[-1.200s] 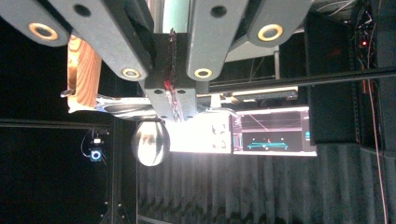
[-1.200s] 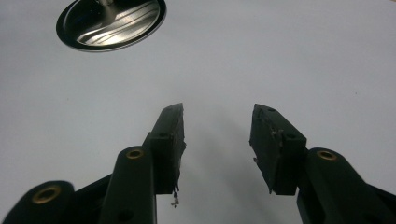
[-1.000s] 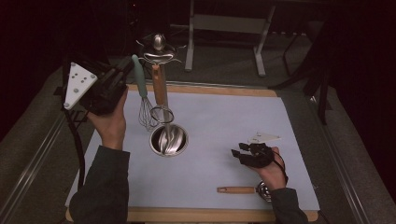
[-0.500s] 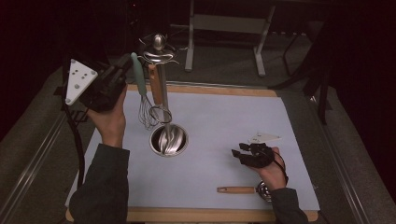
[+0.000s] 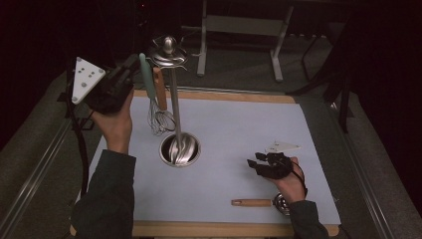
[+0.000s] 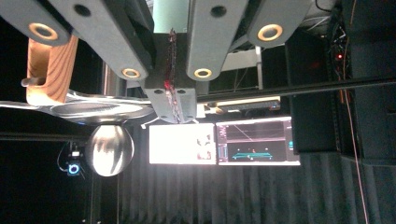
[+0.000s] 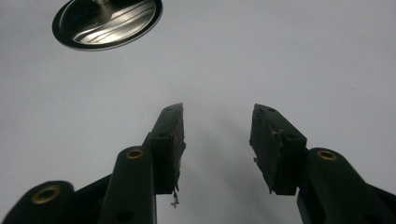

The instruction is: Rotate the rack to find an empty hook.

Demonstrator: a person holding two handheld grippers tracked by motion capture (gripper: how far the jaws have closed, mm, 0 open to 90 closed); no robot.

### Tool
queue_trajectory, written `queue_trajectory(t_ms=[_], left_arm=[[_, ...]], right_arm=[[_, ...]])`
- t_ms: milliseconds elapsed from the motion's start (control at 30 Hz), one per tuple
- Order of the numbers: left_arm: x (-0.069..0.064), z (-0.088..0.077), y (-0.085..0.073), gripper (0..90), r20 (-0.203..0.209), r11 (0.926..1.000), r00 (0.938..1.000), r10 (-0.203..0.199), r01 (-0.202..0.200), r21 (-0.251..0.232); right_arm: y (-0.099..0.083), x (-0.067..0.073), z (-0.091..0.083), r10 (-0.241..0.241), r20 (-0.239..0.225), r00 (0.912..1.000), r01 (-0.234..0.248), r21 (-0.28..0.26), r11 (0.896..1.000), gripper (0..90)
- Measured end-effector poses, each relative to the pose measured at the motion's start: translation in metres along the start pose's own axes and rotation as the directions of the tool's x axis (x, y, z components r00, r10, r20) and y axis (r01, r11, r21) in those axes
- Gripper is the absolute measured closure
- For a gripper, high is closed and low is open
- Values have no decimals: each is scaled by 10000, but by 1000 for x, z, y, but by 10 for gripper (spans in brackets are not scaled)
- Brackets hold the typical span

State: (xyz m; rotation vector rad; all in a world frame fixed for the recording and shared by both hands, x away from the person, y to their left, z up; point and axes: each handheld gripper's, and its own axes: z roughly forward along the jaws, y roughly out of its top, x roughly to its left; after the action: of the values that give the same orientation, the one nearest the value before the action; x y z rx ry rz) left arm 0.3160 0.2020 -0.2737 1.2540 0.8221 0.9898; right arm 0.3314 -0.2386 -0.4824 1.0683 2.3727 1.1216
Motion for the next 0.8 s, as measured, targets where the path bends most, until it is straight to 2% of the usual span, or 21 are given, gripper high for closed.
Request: queue_trajectory(t_ms=[800], left_arm=[[5, 15, 6, 897, -264, 9981, 9993, 282, -267, 556]], right_arm=[[0, -1, 0, 53, -16, 10000, -53, -57, 10000, 545]])
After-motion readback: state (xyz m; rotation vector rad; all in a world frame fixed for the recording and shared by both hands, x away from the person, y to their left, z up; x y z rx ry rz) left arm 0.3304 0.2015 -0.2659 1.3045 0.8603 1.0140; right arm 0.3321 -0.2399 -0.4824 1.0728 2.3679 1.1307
